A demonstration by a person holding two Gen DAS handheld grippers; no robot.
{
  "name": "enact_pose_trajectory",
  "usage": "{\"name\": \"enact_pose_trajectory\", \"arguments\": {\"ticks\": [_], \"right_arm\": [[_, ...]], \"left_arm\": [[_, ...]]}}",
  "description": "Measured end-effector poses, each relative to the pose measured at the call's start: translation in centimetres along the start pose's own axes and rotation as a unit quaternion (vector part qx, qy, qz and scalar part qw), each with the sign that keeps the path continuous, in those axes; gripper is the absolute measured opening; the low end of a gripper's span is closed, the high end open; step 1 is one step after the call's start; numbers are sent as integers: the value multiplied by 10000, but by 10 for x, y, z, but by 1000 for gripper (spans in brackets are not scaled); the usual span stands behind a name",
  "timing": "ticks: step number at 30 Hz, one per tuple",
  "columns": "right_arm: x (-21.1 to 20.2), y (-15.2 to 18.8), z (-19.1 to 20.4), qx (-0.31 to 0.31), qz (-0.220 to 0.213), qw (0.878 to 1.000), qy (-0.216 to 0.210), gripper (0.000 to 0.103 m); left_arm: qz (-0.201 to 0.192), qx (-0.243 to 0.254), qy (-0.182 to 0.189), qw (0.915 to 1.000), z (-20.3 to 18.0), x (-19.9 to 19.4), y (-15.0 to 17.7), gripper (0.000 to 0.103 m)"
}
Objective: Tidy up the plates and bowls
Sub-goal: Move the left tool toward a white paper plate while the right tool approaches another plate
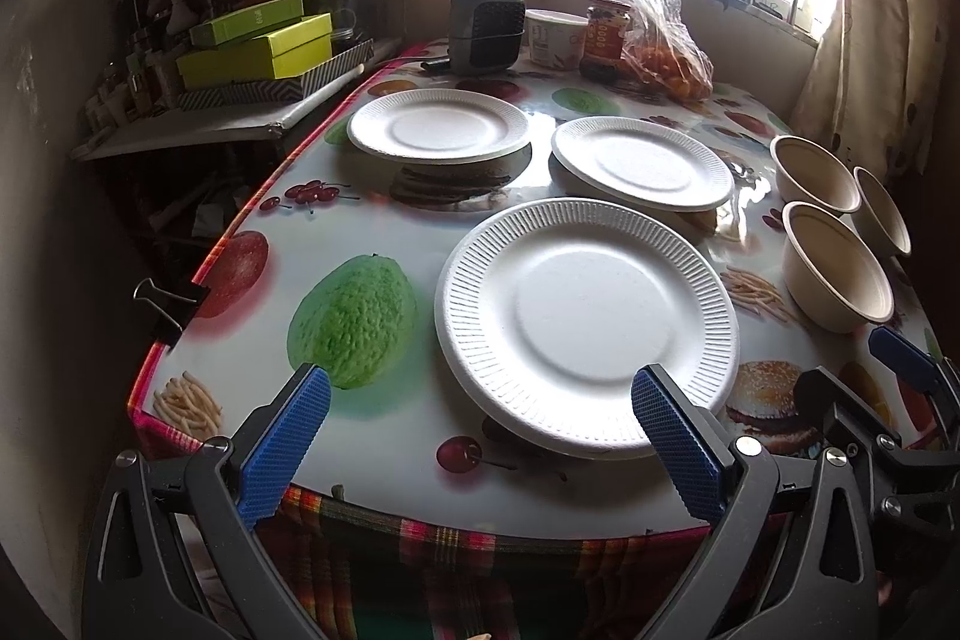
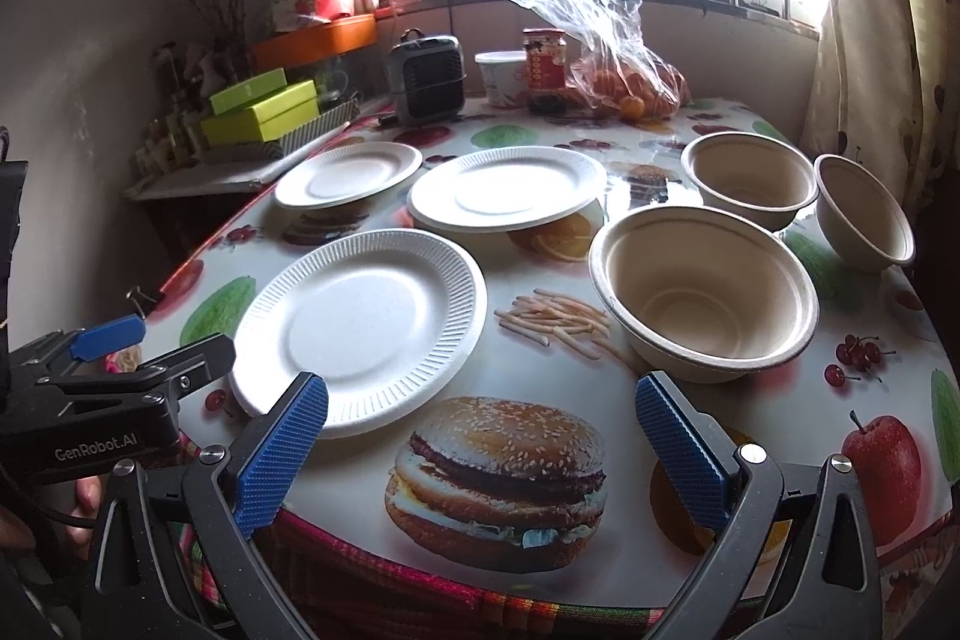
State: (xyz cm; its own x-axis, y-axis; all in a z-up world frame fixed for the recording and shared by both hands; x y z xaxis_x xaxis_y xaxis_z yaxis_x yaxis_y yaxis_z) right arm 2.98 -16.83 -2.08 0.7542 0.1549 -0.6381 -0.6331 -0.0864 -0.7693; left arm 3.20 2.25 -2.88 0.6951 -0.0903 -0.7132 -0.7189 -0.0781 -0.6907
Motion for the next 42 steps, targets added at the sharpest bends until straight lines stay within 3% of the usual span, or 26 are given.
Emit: {"name": "enact_pose_trajectory", "arguments": {"ticks": [24, 42], "right_arm": [[14, -10, 5, -171, -28, 9997, -165, 103], [31, -14, 7, -237, 85, 9995, -199, 97]], "left_arm": [[-98, -199, -40, 9997, 23, 3, -11, 101], [170, -208, 196, 9994, 31, 22, -16, 101]]}}
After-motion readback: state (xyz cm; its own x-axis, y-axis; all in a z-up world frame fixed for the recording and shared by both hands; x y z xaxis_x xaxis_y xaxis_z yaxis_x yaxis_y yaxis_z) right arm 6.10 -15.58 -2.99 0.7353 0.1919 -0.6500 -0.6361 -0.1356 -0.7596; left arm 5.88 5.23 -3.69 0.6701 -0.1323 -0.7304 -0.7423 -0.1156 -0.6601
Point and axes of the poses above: each gripper's, at about its wrist camera, not at the fingertips, and x roughly the way its jaws point, z to its left, y to its underside, the point moved 3 cm from there along x, roughly the way its jaws point, and after that the axes turned 7 degrees about y, right-handed, at the moved point
